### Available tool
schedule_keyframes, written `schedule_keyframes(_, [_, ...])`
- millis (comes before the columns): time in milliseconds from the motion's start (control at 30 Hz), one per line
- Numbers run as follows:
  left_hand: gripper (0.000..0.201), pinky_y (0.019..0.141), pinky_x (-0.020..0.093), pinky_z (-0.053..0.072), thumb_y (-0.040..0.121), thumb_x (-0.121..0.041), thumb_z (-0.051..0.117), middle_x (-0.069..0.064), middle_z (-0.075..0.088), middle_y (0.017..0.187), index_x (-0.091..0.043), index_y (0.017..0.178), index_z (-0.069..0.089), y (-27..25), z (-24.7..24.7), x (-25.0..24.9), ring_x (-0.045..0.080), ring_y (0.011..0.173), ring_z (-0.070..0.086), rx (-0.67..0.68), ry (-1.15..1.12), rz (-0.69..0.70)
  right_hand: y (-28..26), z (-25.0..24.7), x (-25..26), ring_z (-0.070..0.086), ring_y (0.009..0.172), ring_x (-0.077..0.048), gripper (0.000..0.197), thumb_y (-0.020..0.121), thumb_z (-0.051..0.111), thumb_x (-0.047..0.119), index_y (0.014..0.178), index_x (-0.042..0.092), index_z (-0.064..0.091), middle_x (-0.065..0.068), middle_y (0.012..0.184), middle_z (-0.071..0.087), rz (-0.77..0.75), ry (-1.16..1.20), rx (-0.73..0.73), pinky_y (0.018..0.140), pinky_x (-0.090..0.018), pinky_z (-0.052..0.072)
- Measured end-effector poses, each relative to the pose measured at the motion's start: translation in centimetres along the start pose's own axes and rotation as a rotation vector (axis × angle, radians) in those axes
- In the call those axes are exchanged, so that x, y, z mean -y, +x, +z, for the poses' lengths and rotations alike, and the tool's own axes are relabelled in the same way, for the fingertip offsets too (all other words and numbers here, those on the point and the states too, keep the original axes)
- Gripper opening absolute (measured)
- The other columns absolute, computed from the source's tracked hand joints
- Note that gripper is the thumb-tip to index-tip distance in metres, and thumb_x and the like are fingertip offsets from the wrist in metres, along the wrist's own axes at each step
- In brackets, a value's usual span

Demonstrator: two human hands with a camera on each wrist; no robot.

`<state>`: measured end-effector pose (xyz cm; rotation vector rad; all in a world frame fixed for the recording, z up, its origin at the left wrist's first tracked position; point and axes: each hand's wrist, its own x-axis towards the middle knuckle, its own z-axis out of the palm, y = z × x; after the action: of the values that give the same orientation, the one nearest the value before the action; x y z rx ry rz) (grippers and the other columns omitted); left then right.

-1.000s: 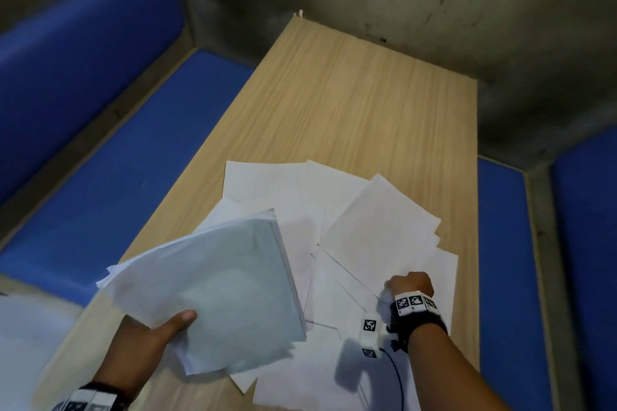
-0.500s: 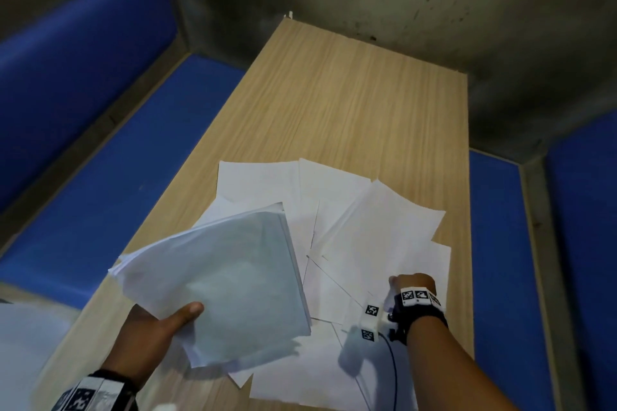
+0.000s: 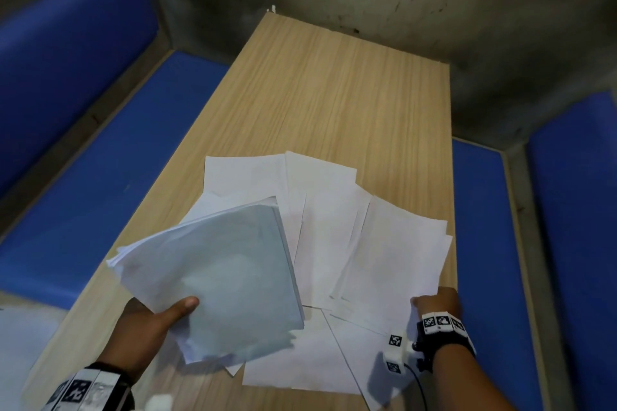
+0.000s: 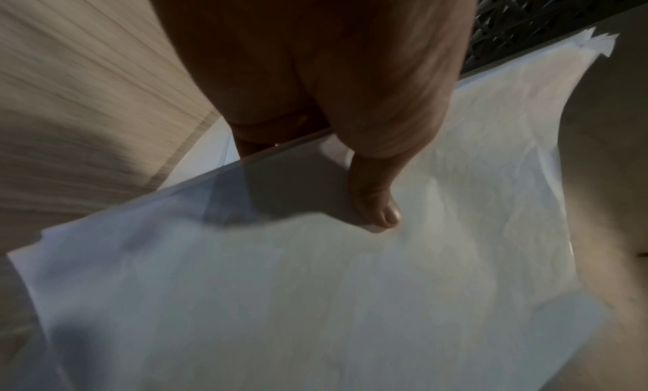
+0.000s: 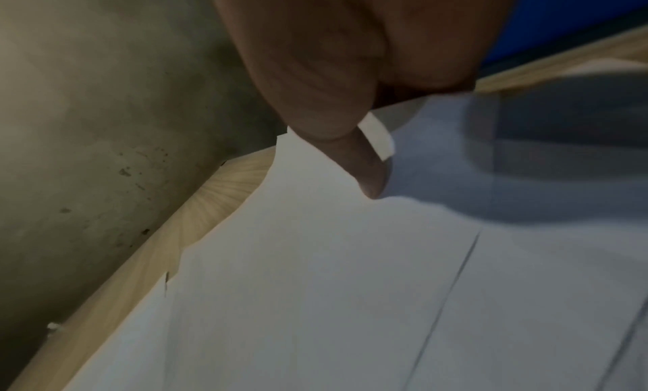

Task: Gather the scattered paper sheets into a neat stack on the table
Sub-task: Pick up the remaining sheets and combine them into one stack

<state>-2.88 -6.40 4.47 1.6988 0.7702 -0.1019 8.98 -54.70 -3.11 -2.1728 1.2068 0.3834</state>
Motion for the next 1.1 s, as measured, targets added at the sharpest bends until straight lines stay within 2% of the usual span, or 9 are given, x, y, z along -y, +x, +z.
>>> schedule_keyframes(100, [0.038, 0.093, 0.048, 0.052, 0.074, -0.014, 0.084, 0.005, 0.075, 0.106, -0.009, 0.109, 0.068, 0.0, 0.1, 0.0, 0.027, 0.100, 0.069, 0.000, -0.007, -0.001, -1.3, 0.1, 0.7, 0.062, 0.096, -0.037, 0.054, 0.077, 0.070, -0.009, 0.126, 0.005, 0.052, -0.016, 0.112, 0.057, 0.047, 0.194, 0.005, 0.075, -0.030, 0.047])
schedule_keyframes(200, [0.038, 0.093, 0.049, 0.053, 0.075, -0.014, 0.084, 0.005, 0.075, 0.106, -0.011, 0.110, 0.068, -0.1, -0.1, 0.1, 0.027, 0.099, 0.069, 0.001, 0.003, 0.006, -1.3, 0.0, 1.1, 0.060, 0.092, -0.035, 0.021, 0.083, 0.070, 0.001, 0.100, -0.002, 0.058, -0.014, 0.105, 0.063, 0.030, 0.221, 0.091, 0.088, -0.036, 0.049])
schedule_keyframes(300, [0.036, 0.091, 0.045, 0.051, 0.076, -0.010, 0.082, 0.006, 0.073, 0.105, -0.013, 0.109, 0.067, -0.4, -0.2, 0.2, 0.027, 0.098, 0.068, -0.004, 0.002, 0.012, -1.2, -0.1, 0.9, 0.064, 0.095, -0.038, 0.024, 0.084, 0.072, 0.013, 0.099, -0.004, 0.064, -0.019, 0.105, 0.069, -0.031, 0.217, 0.143, 0.091, -0.043, 0.053])
schedule_keyframes(533, [0.035, 0.080, 0.039, 0.050, 0.076, -0.011, 0.083, 0.003, 0.073, 0.102, -0.013, 0.107, 0.066, -0.9, -0.3, 0.7, 0.025, 0.096, 0.067, -0.003, 0.008, -0.003, -2.6, 1.9, 1.6, 0.065, 0.096, -0.030, 0.025, 0.081, 0.077, 0.013, 0.096, -0.002, 0.065, -0.012, 0.107, 0.069, -0.150, 0.276, 0.287, 0.094, -0.040, 0.051])
schedule_keyframes(633, [0.036, 0.080, 0.039, 0.050, 0.076, -0.010, 0.083, 0.003, 0.073, 0.102, -0.013, 0.107, 0.066, -1.0, -0.3, 0.7, 0.027, 0.098, 0.067, 0.002, -0.003, -0.001, -4.0, 3.9, 2.8, 0.072, 0.089, -0.033, 0.032, 0.068, 0.085, 0.018, 0.092, 0.001, 0.072, -0.014, 0.095, 0.076, -0.150, 0.305, 0.340, 0.089, -0.046, 0.057])
schedule_keyframes(733, [0.043, 0.084, 0.044, 0.052, 0.068, -0.019, 0.089, 0.001, 0.074, 0.102, -0.013, 0.105, 0.067, -1.0, -0.5, 0.7, 0.026, 0.097, 0.067, 0.001, -0.017, -0.002, -4.5, 5.6, 3.7, 0.072, 0.082, -0.031, 0.038, 0.059, 0.086, 0.023, 0.087, 0.005, 0.069, -0.012, 0.088, 0.075, -0.176, 0.275, 0.305, 0.081, -0.046, 0.060])
schedule_keyframes(867, [0.037, 0.088, 0.048, 0.051, 0.063, -0.028, 0.088, -0.005, 0.071, 0.099, -0.019, 0.090, 0.064, -1.2, -0.7, 0.2, 0.025, 0.094, 0.065, 0.007, -0.035, -0.011, -4.9, 6.8, 4.7, 0.070, 0.084, -0.031, 0.046, 0.060, 0.086, 0.009, 0.100, 0.001, 0.064, -0.015, 0.097, 0.073, -0.148, 0.243, 0.280, 0.082, -0.043, 0.060])
schedule_keyframes(967, [0.067, 0.090, 0.051, 0.053, 0.045, -0.051, 0.083, -0.002, 0.070, 0.101, -0.012, 0.096, 0.063, -1.1, -1.0, 0.0, 0.026, 0.094, 0.066, 0.013, 0.002, -0.006, -4.9, 6.7, 4.9, 0.068, 0.094, -0.031, 0.046, 0.069, 0.082, 0.005, 0.110, -0.003, 0.064, -0.016, 0.107, 0.071, -0.156, 0.155, 0.299, 0.087, -0.037, 0.056])
schedule_keyframes(1100, [0.079, 0.093, 0.052, 0.051, 0.042, -0.056, 0.080, 0.001, 0.070, 0.103, -0.016, 0.107, 0.060, -1.2, -1.1, -0.1, 0.029, 0.097, 0.065, 0.010, 0.011, 0.018, -4.8, 4.4, 4.1, 0.062, 0.109, -0.035, 0.049, 0.077, 0.076, 0.000, 0.121, -0.007, 0.056, -0.017, 0.113, 0.065, -0.201, -0.015, 0.208, 0.086, -0.029, 0.047])
